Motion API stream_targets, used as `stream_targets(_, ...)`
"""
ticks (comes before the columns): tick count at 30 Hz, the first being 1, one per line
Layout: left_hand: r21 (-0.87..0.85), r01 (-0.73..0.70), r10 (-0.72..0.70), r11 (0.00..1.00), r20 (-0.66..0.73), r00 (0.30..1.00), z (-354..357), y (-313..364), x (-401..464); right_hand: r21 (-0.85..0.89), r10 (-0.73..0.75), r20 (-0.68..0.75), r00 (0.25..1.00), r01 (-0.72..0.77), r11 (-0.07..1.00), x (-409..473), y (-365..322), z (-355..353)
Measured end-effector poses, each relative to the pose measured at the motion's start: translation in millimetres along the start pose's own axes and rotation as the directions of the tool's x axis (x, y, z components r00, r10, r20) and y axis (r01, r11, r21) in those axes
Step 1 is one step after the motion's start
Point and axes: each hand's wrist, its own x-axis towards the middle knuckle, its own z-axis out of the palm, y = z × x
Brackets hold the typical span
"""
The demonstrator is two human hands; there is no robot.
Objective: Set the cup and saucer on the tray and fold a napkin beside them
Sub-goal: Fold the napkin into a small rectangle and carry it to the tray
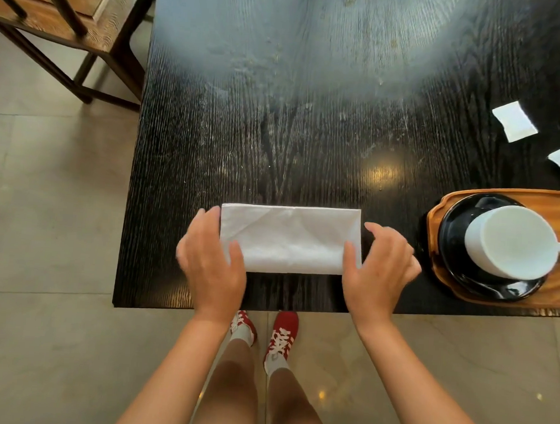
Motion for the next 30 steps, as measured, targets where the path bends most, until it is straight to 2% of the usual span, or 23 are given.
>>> stream_targets(1, 0.043, -0.113, 0.11, 0.993, 0.066, 0.992, 3.9, 9.0, 1.8, -0.018, -0.107, 0.038, 0.994, 0.108, 0.994, 0.4, -6.3, 2.5)
stream_targets(3, 0.138, -0.326, 0.287, 0.935, 0.244, 0.926, 17.6, 24.8, 3.0, -0.078, -0.312, 0.194, 0.93, 0.331, 0.94, 0.3, -21.4, 12.5)
stream_targets(5, 0.24, -0.439, 0.33, 0.866, 0.386, 0.862, 31.6, 30.6, 3.3, -0.098, -0.403, 0.354, 0.844, 0.462, 0.882, 0.1, -32.9, 24.8)
stream_targets(8, 0.287, -0.462, 0.286, 0.839, 0.491, 0.823, 42.5, 19.3, 7.7, -0.11, -0.391, 0.477, 0.787, 0.495, 0.862, 1.8, -33.5, 37.4)
stream_targets(15, 0.316, -0.529, 0.308, 0.787, 0.542, 0.782, 34.3, 3.8, 19.0, -0.139, -0.438, 0.574, 0.692, 0.61, 0.78, 16.1, -9.3, 37.3)
stream_targets(18, 0.391, -0.478, 0.248, 0.786, 0.509, 0.824, 17.0, -20.7, 24.1, -0.2, -0.4, 0.562, 0.724, 0.588, 0.784, 27.9, 11.6, 26.9)
stream_targets(24, 0.363, -0.487, 0.264, 0.794, 0.516, 0.815, 8.3, -32.2, 24.7, -0.209, -0.374, 0.573, 0.73, 0.571, 0.794, 28.8, 19.1, 22.3)
stream_targets(27, 0.339, -0.542, 0.297, 0.769, 0.562, 0.772, 7.4, -36.7, 37.9, -0.215, -0.334, 0.553, 0.763, 0.518, 0.828, 21.7, 15.3, 18.5)
stream_targets(30, 0.306, -0.627, 0.355, 0.716, 0.614, 0.705, 10.3, -37.2, 64.9, -0.232, -0.217, 0.505, 0.836, 0.373, 0.898, 0.7, 2.4, 16.7)
